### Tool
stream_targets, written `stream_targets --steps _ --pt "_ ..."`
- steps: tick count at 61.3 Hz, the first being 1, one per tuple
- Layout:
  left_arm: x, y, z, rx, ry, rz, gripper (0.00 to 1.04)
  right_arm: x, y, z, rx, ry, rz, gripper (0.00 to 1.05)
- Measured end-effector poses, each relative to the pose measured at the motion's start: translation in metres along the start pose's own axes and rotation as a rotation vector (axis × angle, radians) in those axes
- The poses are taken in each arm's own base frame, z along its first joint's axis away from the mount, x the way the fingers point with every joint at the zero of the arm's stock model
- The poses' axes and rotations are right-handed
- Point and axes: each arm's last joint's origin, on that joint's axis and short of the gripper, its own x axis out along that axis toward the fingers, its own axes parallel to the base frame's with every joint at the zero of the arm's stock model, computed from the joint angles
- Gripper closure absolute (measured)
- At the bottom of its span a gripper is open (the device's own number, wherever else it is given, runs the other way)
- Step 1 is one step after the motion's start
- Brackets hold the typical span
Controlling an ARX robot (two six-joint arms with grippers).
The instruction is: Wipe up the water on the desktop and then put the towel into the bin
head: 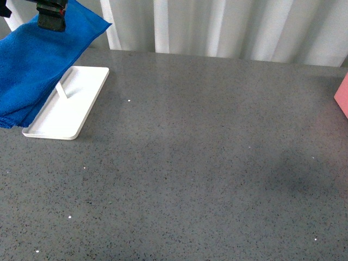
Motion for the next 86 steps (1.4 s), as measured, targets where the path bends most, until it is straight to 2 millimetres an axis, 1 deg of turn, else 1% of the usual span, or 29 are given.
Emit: stream_targets --steps 7,13,22,30,41,54,56,58,68,72,85,86 --pt "0.001 0.002 0.005 0.004 -0.057 0.031 0.07 0.0 0.0 0.0 0.0 0.0 0.0 0.07" --pt "0.003 0.001 0.005 0.02 -0.064 0.033 0.07 0.0 0.0 0.0 0.0 0.0 0.0 0.07" --pt "0.015 0.0 -0.006 0.025 -0.006 0.025 0.07 0.0 0.0 0.0 0.0 0.0 0.0 0.07" --pt "0.026 0.003 -0.015 0.021 0.021 0.038 0.07 0.0 0.0 0.0 0.0 0.0 0.0 0.07" --pt "0.03 0.007 -0.021 0.021 0.023 0.054 0.07 0.0 0.0 0.0 0.0 0.0 0.0 0.07" --pt "0.031 0.003 -0.027 0.034 0.03 0.04 0.07 0.0 0.0 0.0 0.0 0.0 0.0 0.07" --pt "0.032 0.003 -0.027 0.035 0.031 0.04 0.1 0.0 0.0 0.0 0.0 0.0 0.0 0.07" --pt "0.032 0.003 -0.027 0.034 0.032 0.04 0.15 0.0 0.0 0.0 0.0 0.0 0.0 0.07" --pt "0.032 0.003 -0.028 0.031 0.037 0.042 0.42 0.0 0.0 0.0 0.0 0.0 0.0 0.07" --pt "0.032 0.003 -0.028 0.031 0.04 0.043 0.54 0.0 0.0 0.0 0.0 0.0 0.0 0.07" --pt "0.032 0.003 -0.027 0.033 0.037 0.041 0.87 0.0 0.0 0.0 0.0 0.0 0.0 0.07" --pt "0.031 0.003 -0.027 0.034 0.035 0.04 0.92 0.0 0.0 0.0 0.0 0.0 0.0 0.07"
